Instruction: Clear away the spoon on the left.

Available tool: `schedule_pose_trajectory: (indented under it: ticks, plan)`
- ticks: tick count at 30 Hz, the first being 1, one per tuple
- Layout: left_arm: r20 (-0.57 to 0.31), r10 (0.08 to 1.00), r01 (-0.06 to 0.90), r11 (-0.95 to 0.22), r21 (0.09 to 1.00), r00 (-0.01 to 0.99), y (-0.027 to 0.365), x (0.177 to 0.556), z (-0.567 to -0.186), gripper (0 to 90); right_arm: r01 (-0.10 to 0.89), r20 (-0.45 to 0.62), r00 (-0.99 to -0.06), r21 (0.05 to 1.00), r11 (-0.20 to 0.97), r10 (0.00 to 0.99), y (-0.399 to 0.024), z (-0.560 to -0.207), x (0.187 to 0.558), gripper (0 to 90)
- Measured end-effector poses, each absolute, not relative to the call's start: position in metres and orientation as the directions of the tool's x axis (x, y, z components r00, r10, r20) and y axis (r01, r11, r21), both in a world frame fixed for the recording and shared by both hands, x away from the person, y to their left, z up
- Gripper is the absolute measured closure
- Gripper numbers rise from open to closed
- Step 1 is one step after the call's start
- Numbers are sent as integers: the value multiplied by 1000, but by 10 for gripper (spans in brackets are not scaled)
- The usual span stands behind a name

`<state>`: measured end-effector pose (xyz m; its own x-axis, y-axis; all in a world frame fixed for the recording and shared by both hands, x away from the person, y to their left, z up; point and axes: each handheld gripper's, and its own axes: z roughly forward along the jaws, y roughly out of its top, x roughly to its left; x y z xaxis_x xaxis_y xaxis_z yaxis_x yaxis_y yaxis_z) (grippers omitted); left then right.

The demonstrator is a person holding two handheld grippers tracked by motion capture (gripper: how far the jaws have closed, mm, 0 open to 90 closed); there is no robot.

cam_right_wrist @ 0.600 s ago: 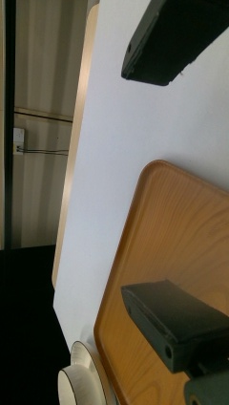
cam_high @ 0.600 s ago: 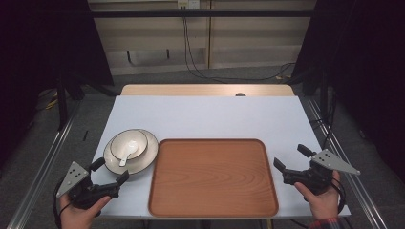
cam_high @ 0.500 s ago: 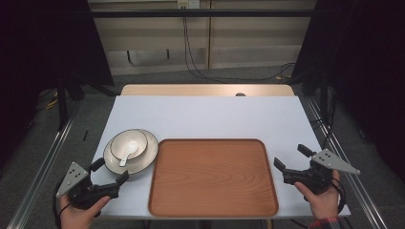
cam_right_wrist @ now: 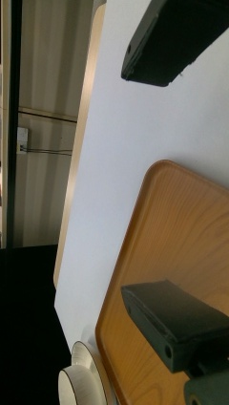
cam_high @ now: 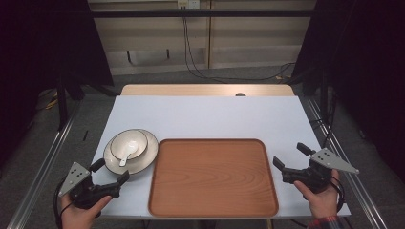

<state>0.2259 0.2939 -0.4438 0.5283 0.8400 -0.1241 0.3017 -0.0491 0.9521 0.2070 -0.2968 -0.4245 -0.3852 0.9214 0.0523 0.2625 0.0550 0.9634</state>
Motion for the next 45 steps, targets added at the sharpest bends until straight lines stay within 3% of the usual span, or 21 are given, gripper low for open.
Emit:
schedule_pose_trajectory:
  ticks: [4,11,16,26,45]
  plan:
    - [-100,850,297,-68,952,517,295,227,-444,61,267,54,-387,962,56,920,-296,-425,207,11]
    - [-52,845,277,-116,954,533,299,230,-446,300,268,49,-394,961,64,918,-295,-426,208,13]
    - [-25,845,281,-150,948,535,298,233,-450,370,267,46,-403,961,69,914,-295,-426,208,13]
    - [10,849,268,-177,947,528,297,234,-453,444,267,48,-398,961,66,916,-295,-426,210,16]
    - [-28,838,283,-153,947,545,285,246,-453,608,272,50,-363,961,55,930,-307,-426,196,19]
